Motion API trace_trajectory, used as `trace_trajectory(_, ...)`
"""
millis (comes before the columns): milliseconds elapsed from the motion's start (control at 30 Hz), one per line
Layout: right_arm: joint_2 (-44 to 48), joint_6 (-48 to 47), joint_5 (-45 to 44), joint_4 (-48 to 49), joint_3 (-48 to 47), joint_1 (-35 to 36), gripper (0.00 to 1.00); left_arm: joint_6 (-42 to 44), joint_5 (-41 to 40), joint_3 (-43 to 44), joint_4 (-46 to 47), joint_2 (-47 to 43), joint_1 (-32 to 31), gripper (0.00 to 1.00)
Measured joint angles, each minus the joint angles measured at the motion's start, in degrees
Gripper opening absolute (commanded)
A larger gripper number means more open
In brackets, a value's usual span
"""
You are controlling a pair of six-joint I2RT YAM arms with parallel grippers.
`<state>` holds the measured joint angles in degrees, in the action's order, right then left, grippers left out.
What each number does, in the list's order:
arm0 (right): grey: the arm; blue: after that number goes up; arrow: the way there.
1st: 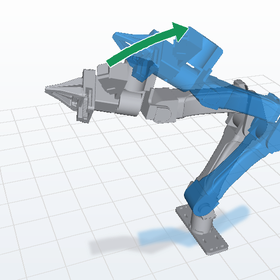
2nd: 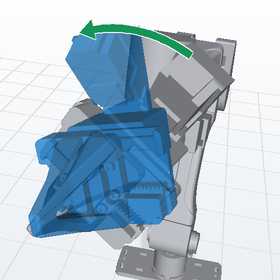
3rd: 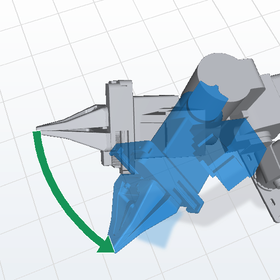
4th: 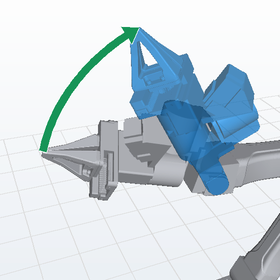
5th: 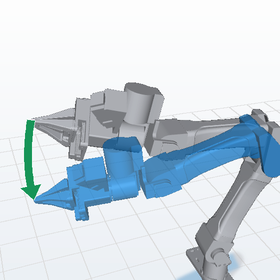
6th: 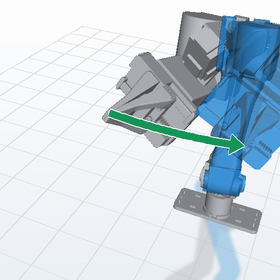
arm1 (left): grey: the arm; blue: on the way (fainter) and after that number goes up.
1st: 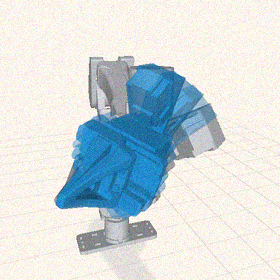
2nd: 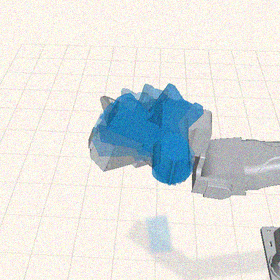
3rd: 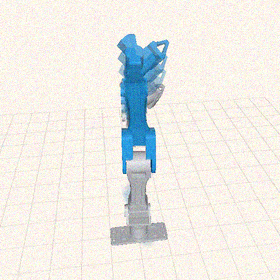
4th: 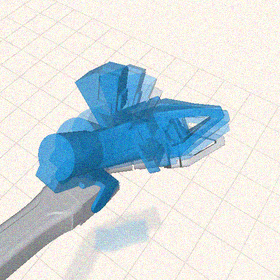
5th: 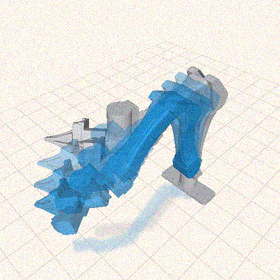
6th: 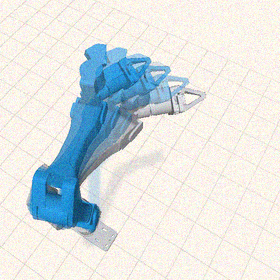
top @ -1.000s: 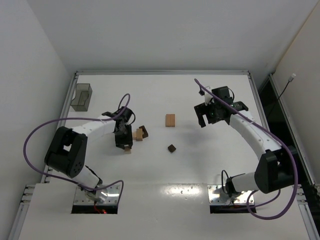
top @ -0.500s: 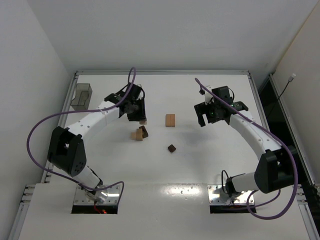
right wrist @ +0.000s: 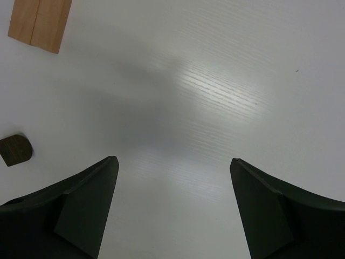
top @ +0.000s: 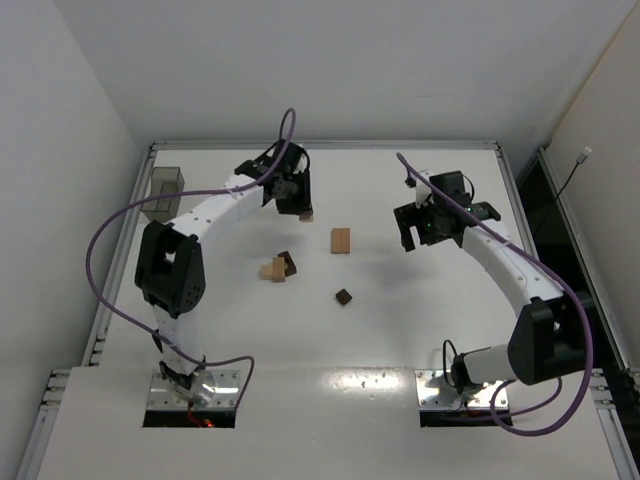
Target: Build the wood block tower
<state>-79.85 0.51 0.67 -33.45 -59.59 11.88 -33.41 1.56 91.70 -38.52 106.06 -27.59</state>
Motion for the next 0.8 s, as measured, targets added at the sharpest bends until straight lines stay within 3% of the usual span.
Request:
trace_trajectory(200,-0.96,0.74,0.11,0.00,0.00,-0.79,0.81,-0.07,-2.71,7.02,0.48,5.77,-1.25,0.00)
trace_trajectory(500,-1.51,1.27,1.09,0.02,0.00,-1.18,0.81,-0.55,-4.55,10.34,-0.11,12.94,-5.42,0.00)
trace_trajectory(800,-1.64,1.31,1.09,0.02,0.00,-1.64,0.81,2.86,-3.43,15.39,0.07,14.64,-7.15,0.00)
